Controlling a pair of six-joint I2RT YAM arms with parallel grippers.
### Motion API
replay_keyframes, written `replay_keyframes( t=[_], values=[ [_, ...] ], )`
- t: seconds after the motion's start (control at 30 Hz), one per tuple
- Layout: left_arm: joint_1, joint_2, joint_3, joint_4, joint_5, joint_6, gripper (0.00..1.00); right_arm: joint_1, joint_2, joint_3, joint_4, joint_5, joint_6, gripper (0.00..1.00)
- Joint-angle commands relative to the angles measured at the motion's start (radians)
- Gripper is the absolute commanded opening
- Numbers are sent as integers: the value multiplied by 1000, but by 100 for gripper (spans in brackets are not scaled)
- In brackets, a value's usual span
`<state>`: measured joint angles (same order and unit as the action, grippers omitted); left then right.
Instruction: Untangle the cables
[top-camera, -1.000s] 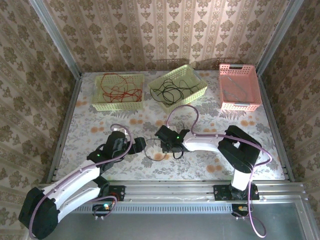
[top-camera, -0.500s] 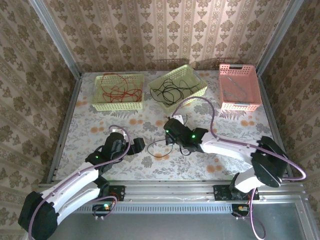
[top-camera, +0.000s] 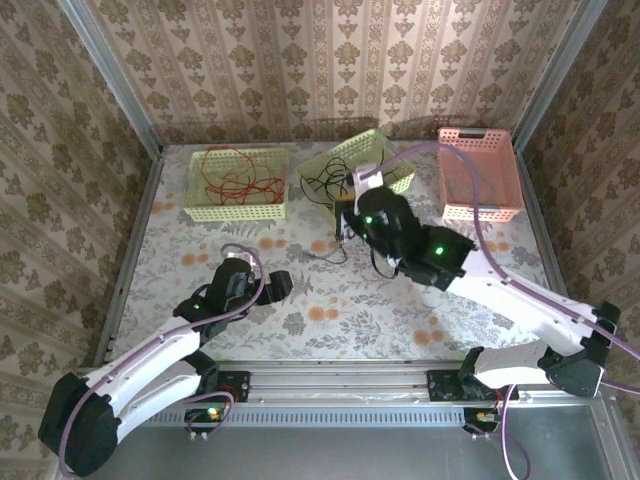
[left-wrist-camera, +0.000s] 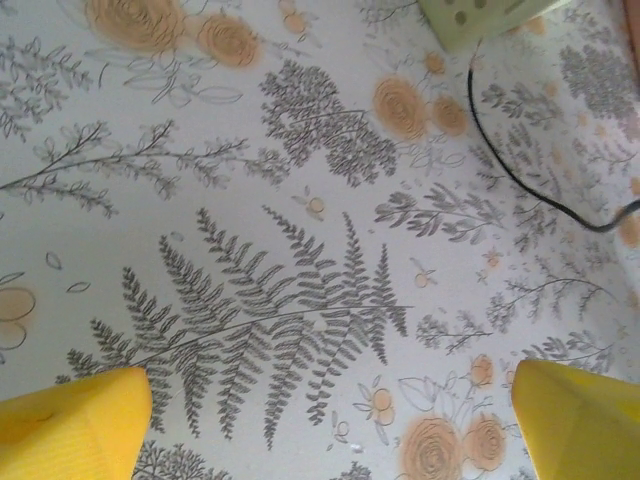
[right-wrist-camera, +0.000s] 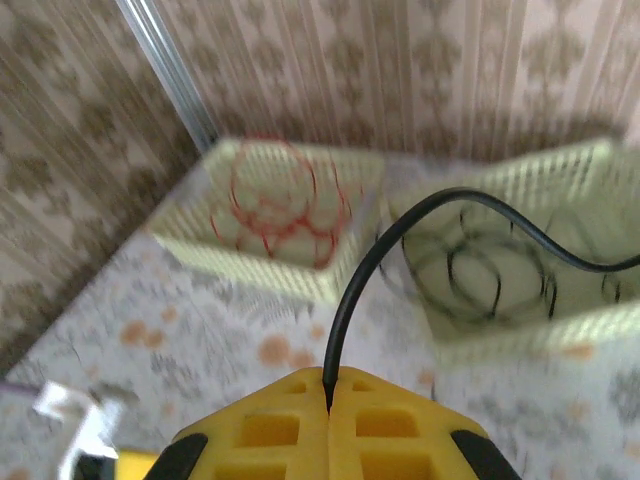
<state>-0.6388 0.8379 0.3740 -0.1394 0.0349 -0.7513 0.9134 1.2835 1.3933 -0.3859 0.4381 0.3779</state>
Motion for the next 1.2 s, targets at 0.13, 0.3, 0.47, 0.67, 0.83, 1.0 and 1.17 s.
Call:
replay_keyframes(
  t=[0.13,0.3,0.47,0.67,0.83,1.0,1.17],
  values=[
    [7,11,82,-40,29,42,93,-101,98,340,6,1,-191,0],
    [7,8,92,-58,45,43,93,-172,208,532,10,-47,-208,0],
    [7,-4,88,-52,44,36,93,-286,342,675,24,-94,-200,0],
    [4,-27,73,-48,66,24,93,-429,534,900,-47,-198,-116,0],
    [2,-80,38,-59,52,18,93,-481,694,1121,-142,-233,-103,0],
    [2,-140,12,-76,38,9,93,-532,788,1132,-212,-287,-91,0],
    [2,-170,-5,-84,31,0,93,-574,838,980,-212,-360,-38,0]
  ],
)
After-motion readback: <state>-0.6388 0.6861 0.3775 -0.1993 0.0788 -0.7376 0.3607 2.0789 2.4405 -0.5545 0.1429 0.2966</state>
